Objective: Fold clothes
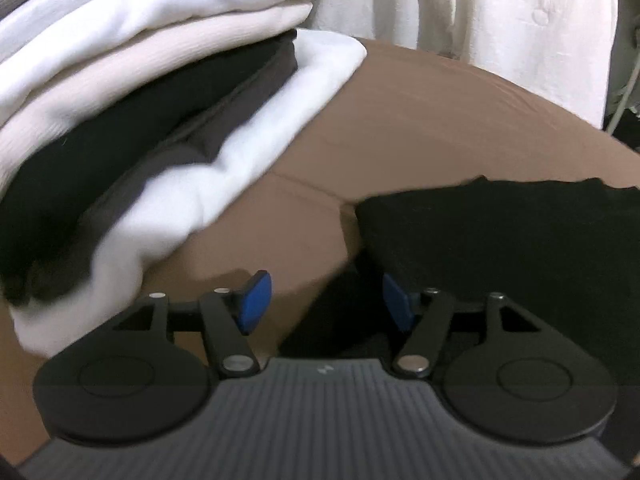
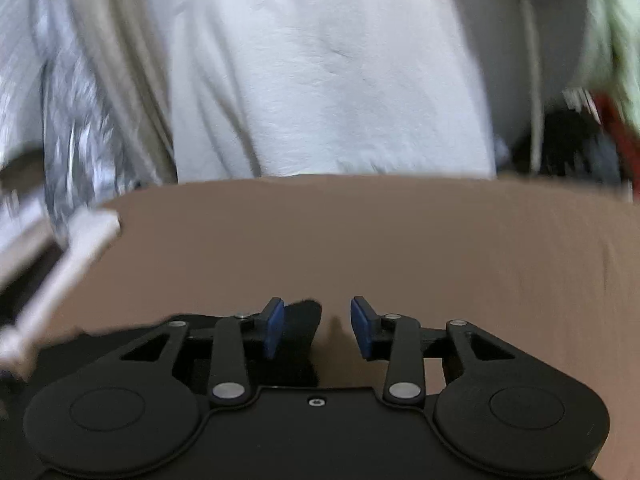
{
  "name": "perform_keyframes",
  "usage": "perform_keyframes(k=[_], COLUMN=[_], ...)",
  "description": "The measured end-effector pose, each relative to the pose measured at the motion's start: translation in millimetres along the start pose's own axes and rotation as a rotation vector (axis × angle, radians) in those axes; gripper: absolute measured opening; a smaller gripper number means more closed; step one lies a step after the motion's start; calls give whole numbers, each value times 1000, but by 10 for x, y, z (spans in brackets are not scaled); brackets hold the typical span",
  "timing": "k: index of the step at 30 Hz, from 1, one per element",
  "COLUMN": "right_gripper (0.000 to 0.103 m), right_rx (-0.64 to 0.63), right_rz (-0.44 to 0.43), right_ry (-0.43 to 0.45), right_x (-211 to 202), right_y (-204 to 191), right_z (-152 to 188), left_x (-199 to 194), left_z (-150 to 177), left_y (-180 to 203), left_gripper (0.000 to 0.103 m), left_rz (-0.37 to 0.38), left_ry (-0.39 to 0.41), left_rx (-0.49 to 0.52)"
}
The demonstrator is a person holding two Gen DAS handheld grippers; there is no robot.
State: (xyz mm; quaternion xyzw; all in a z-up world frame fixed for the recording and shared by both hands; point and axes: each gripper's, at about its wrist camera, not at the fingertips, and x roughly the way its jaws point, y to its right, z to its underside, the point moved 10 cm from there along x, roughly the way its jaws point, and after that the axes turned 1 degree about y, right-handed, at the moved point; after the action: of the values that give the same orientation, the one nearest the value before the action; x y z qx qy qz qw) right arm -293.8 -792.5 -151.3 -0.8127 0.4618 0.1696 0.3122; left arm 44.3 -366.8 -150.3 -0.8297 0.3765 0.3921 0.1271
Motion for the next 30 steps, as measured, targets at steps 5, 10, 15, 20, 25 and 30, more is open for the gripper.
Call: perform_keyframes(k=[5,10,15,20,25,30], right_gripper=[42,47,59,59,68,11], right_rx=[302,361,501,794,776,659], right_rz=[-109,-150,-202,-240,-98,-40], right_ry=[-47,-147,-224,-275,-167,57], right_x=[-464,-924,-1270,-1269,-920,-1058], right_y=[228,142,-5,26,117,10], right_z=[193,699,1277,1894,1830,1564], left_x=[-240,-543,-690,-574,-552,-604], left_z=[138,349,785,1103,1071,1152], left_y=[227,332,465,502,465,426], left_gripper=[62,70,81,85,86,90], left_rz=[40,65,111,-9,34,33], left_ry=[-3,3,-116,-255,-274,-243], left_rx=[59,77,92,79,28,2])
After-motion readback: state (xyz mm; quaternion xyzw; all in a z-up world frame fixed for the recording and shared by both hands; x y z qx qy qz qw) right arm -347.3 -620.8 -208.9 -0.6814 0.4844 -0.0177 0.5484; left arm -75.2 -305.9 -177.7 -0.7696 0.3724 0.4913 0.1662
